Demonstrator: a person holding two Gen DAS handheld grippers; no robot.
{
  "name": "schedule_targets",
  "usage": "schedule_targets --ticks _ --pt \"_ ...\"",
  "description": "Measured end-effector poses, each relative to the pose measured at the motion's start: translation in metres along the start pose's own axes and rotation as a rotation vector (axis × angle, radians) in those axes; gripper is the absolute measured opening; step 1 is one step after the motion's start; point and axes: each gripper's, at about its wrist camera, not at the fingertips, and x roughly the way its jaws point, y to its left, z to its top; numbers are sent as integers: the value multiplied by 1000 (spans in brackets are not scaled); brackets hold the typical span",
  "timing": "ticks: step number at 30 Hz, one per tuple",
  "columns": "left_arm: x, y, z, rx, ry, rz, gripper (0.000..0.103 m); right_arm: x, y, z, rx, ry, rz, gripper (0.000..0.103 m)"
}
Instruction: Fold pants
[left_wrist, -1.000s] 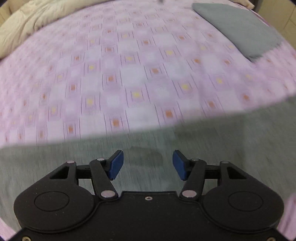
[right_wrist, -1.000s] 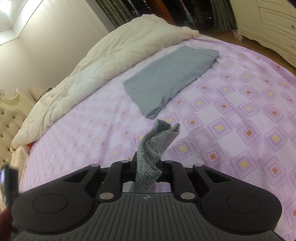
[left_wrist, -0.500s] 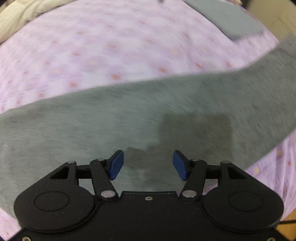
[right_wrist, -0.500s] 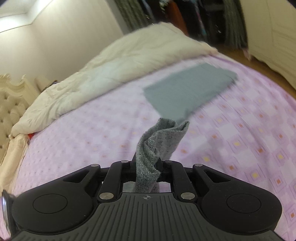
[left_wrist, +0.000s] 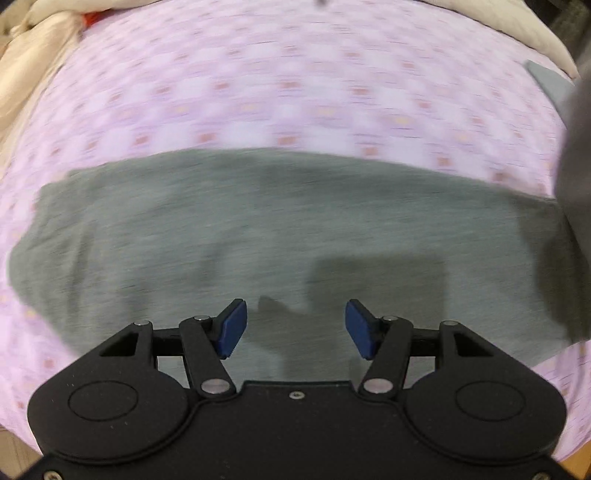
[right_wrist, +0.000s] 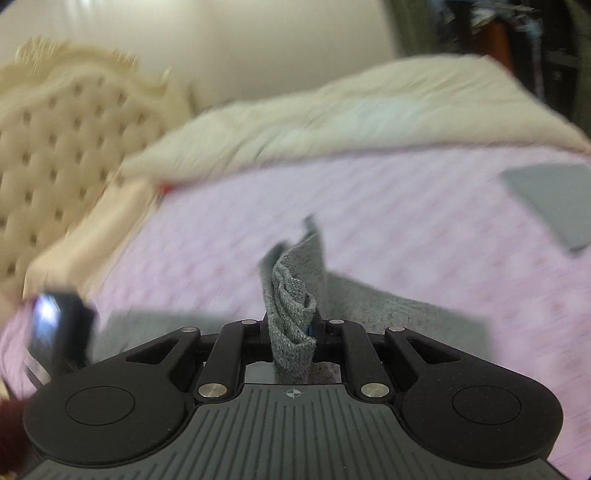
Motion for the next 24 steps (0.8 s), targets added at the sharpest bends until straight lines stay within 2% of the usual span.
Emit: schedule_targets --ticks 3,4,5,6,8,11,13,16,19,20,21,22,23,24 --pt "-5 36 -9 -1 4 14 62 56 37 -39 -95 59 -51 17" --pt "-3 40 -9 0 4 16 62 71 46 -50 -122 89 -69 20" --pt "-5 48 -11 3 4 16 62 86 52 -59 -139 136 -76 29" --pt "-7 55 -11 9 0 15 62 97 57 -65 -146 180 -74 29" --pt "-7 60 -8 22 -8 13 62 98 66 -70 -143 204 -48 34" --pt "-11 67 -2 28 -21 -12 62 73 70 -61 -135 182 64 45" --pt "-11 63 5 17 -24 -49 62 55 71 -54 -183 181 107 47" --pt "-8 49 16 12 -36 -98 62 34 60 -44 -234 173 75 47" --pt "-4 21 22 46 -41 -146 62 25 27 -34 -152 168 -19 46" --pt "-2 10 22 65 -40 -158 62 25 17 -32 -121 174 -64 41" --pt "-2 1 21 84 -38 -167 62 24 1 -28 -88 185 -119 28" --pt "3 -10 20 107 -30 -174 62 26 -10 -27 -66 197 -165 22" --pt "10 -19 18 130 -17 -172 62 27 -22 -24 -52 211 -204 17" --pt "18 -27 16 149 -2 -163 62 29 -34 -22 -42 221 -237 17"
